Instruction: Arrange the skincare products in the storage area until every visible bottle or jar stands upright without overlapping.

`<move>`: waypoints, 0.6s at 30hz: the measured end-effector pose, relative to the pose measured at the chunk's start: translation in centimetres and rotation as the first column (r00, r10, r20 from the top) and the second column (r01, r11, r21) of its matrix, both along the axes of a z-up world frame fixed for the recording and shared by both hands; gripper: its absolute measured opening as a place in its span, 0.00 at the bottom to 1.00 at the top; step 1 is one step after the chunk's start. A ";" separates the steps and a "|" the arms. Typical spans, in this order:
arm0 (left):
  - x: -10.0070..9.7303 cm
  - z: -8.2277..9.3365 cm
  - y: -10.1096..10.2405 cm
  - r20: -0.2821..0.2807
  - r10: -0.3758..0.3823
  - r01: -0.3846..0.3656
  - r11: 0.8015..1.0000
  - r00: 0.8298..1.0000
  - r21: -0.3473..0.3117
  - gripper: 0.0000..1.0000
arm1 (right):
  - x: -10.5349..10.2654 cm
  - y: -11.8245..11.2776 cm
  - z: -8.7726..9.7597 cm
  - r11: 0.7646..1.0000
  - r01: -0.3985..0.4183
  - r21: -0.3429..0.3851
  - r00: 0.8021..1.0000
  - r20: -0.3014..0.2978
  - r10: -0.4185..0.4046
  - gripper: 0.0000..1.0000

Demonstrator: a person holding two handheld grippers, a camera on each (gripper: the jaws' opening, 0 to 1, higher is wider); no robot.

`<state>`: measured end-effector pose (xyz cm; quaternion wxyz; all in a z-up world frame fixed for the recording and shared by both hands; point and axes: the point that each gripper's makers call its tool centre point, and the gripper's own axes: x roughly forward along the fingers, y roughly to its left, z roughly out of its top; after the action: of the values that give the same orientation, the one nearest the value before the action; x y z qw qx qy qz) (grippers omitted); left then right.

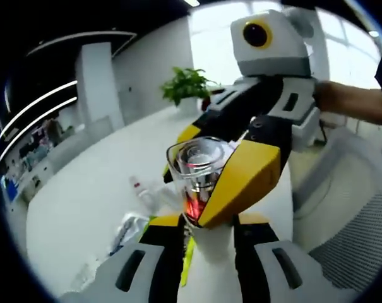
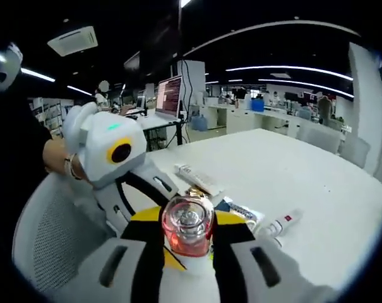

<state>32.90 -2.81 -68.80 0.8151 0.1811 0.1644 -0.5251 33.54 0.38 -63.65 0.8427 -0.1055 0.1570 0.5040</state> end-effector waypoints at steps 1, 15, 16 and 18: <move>-0.1 0.0 0.1 0.001 -0.007 0.007 1.000 1.000 0.002 0.27 | -0.2 0.1 0.0 0.999 -0.038 -0.008 0.999 0.006 0.038 0.28; -0.3 0.5 1.2 -0.050 -0.122 0.118 0.990 0.991 -0.073 0.28 | -1.1 1.3 -0.1 0.944 -0.327 -0.051 0.945 -0.022 0.327 0.28; -0.2 0.5 1.1 -0.048 -0.120 0.116 0.991 0.992 -0.073 0.28 | -1.1 1.3 -0.1 0.937 -0.346 -0.048 0.938 -0.021 0.345 0.28; -0.4 0.4 0.9 -0.030 -0.127 0.125 0.990 0.991 -0.063 0.28 | -1.3 1.4 -0.1 0.920 -0.388 -0.050 0.922 -0.020 0.388 0.28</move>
<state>32.54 -1.86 -68.44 0.7827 0.1572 0.1505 -0.5832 32.24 1.77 -63.79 0.7225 -0.1545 0.1503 0.6570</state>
